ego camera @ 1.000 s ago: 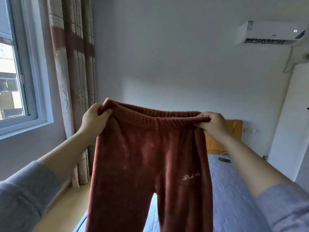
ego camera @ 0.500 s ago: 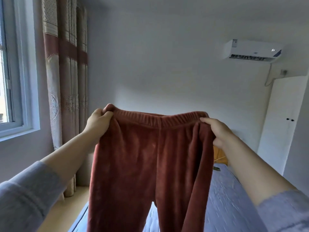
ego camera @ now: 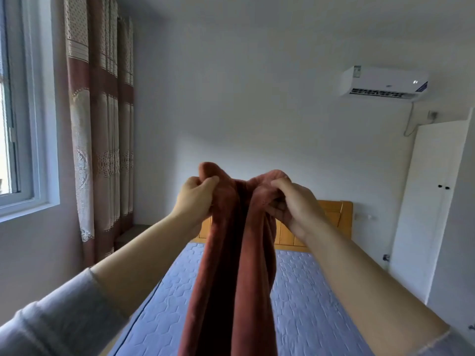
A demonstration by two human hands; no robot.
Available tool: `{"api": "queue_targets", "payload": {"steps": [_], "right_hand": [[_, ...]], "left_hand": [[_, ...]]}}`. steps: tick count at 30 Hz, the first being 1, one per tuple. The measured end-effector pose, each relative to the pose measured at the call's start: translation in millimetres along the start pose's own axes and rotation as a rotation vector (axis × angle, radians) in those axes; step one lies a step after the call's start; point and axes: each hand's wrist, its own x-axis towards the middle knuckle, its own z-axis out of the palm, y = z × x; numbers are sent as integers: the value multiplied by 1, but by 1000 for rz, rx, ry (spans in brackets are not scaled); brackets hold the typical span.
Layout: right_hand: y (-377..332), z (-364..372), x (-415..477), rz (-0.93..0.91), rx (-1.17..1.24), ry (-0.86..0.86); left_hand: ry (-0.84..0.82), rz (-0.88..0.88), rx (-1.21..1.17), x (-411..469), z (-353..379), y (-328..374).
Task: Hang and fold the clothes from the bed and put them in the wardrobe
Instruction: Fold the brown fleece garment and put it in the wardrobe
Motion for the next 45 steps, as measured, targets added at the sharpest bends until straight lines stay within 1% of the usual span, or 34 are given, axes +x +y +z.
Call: {"api": "queue_targets", "payload": {"steps": [2,4,8,13,19,20,22,24,25,27,29,31,37,41,45], "right_hand": [[3,10,-5,-27,-99,-17],[6,15,-8,-38,-120,-29],[10,12,-13,-34,-112,-68],[9,8,-16,-8,-99,-190],[15,12,-19,-24,-213,-277],[14,10,-18,-30,-252,-312],[11,4,-18,-100,-441,-376],[10,0,-16,-248,-658,-360],[12,-1,-15,-328,-722,-323],[18,1,-12,-436,-765,-199],[23,4,-10,-457,-772,-123],[26,5,-9,-428,-742,-152],[25,9,-6,-428,-756,-233],[20,5,-5,-364,-812,-377],[21,-5,-5,-323,-886,-454]], "left_hand": [[-77,75,118,-17,6,3],[-131,122,208,-28,7,4],[-198,149,258,-30,2,-1],[-257,117,205,-29,-3,-9],[-257,68,141,-28,-6,-13],[-263,62,118,-29,-8,-14],[-274,56,63,-29,-13,-17],[-289,42,35,-28,-18,-19],[-306,34,27,-28,-20,-20],[-355,20,2,-30,-22,-20],[-414,3,-32,-34,-22,-19],[-467,-4,-21,-36,-24,-20],[-409,48,-20,-35,-29,-20],[-310,129,39,-31,-33,-20],[-209,228,151,-22,-42,-20]]}}
